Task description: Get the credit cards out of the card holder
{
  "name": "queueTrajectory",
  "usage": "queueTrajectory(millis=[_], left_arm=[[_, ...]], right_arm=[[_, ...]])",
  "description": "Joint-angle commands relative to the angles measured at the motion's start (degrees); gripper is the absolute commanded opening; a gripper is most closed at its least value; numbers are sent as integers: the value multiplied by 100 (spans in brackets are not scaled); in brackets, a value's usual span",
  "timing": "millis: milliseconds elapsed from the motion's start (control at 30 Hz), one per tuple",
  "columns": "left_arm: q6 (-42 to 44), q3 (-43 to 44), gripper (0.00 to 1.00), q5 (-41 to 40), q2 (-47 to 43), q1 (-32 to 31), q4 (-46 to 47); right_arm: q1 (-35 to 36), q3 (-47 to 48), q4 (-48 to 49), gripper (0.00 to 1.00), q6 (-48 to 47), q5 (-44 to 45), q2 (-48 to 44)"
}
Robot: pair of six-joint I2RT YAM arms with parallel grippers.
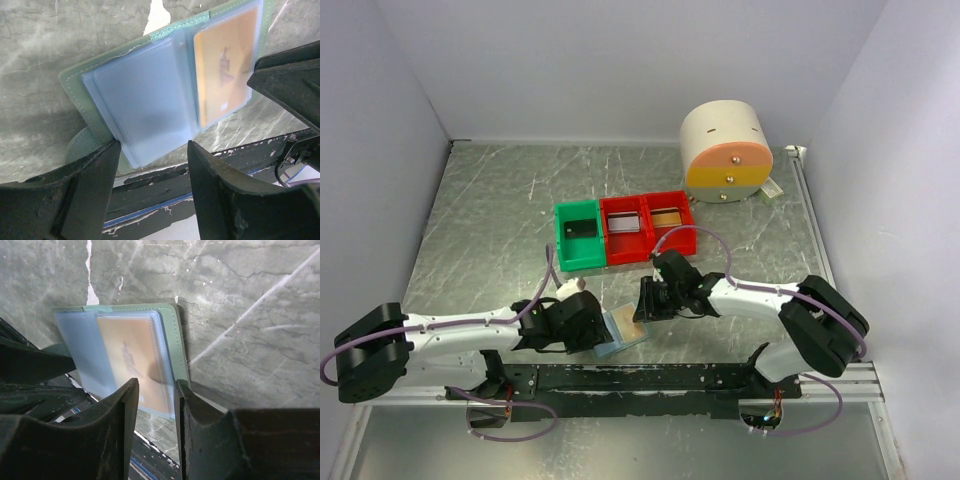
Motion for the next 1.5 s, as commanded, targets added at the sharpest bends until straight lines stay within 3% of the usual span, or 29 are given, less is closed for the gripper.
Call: queueTrajectory(millis=[0, 200, 500, 933, 1267, 1400, 1467], left_arm=[[68, -184, 69, -451, -15, 4, -810], [150, -247, 68, -349, 17, 6, -677], [388, -178, 58, -145, 460, 6, -294], [441, -120, 54, -144, 507, 6, -358], [458, -119, 53, -162, 471, 6, -394], [482, -88, 52, -156, 507, 6, -376], [493, -69, 52, -153, 525, 4, -379]], right_arm=[[27, 131, -321, 35, -185, 220, 105], [33, 56, -115, 34, -164, -63, 148], [69, 294, -29, 32, -223, -410, 32], [101, 478, -501, 32, -317, 91, -79], [110, 548, -329, 31, -271, -269, -99], [132, 585, -596, 29, -309, 62, -119], [134, 653, -878, 34, -291, 392, -65]])
